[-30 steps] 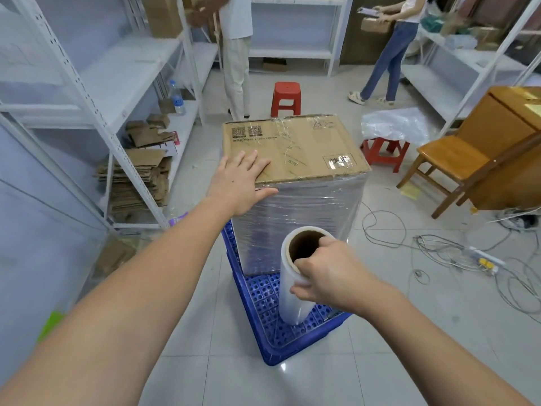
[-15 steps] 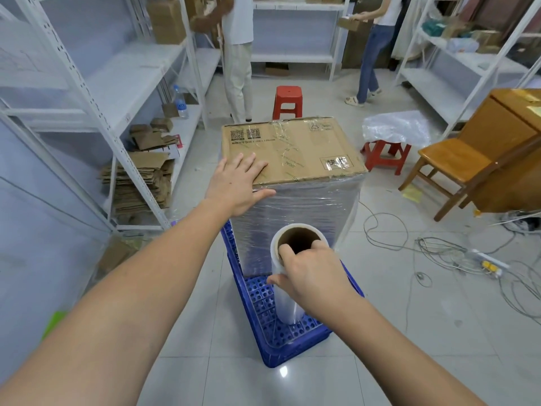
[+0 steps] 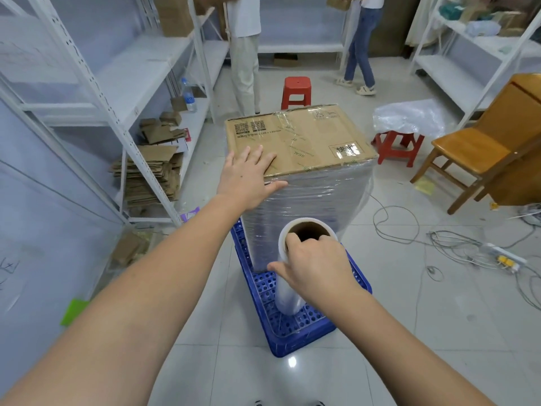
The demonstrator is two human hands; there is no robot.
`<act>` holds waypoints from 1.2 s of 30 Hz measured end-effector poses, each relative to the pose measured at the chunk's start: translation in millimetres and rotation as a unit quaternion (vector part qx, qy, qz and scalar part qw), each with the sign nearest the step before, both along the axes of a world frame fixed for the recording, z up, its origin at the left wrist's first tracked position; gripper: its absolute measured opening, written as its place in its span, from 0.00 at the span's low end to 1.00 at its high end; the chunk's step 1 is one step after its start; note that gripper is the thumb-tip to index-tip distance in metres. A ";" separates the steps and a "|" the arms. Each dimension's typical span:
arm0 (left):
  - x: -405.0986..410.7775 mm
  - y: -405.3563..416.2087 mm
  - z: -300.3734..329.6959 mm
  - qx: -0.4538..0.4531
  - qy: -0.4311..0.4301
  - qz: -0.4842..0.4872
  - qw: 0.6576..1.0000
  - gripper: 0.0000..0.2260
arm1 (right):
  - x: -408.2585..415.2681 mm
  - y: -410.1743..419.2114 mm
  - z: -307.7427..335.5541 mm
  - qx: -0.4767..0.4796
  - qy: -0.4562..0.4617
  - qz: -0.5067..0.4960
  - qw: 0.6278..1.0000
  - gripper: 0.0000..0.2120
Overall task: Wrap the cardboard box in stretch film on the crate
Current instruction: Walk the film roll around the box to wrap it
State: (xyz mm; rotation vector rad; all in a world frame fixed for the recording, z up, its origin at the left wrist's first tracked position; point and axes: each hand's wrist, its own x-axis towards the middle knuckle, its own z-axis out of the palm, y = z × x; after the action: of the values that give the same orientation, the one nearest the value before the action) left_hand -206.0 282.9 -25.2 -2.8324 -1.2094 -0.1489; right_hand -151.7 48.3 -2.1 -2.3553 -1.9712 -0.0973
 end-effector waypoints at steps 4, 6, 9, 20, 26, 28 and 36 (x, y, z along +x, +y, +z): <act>0.5 4.3 2.8 -0.014 0.003 -0.015 1.000 0.41 | -8.9 -1.6 6.2 -0.029 0.017 -0.026 0.999 0.15; -1.4 9.3 5.1 -0.016 0.026 -0.041 0.999 0.40 | -13.5 -1.6 7.9 -0.048 0.027 -0.050 0.997 0.12; -11.8 23.7 6.5 -0.005 0.054 -0.118 0.992 0.41 | -21.6 5.6 9.4 -0.057 0.038 -0.093 0.993 0.16; -49.0 89.7 8.6 0.047 0.085 -0.405 0.909 0.50 | -53.6 48.6 3.1 -0.033 0.024 -0.320 0.947 0.17; -48.0 103.1 -1.0 0.094 0.055 -0.472 0.875 0.50 | -73.7 61.3 0.5 -0.058 0.002 -0.405 0.912 0.25; -50.8 108.8 -5.4 0.105 0.035 -0.489 0.865 0.48 | -70.1 66.3 4.7 -0.074 -0.001 -0.418 0.905 0.31; -48.6 102.8 -8.8 0.104 0.020 -0.473 0.875 0.48 | -79.5 53.5 13.2 -0.066 0.002 -0.323 0.944 0.28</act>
State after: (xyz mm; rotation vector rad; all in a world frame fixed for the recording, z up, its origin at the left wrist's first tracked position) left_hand -254.5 385.7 -34.0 -2.9067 0.2867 -0.2307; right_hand -231.2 101.9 11.0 -2.9817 -1.1511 0.0097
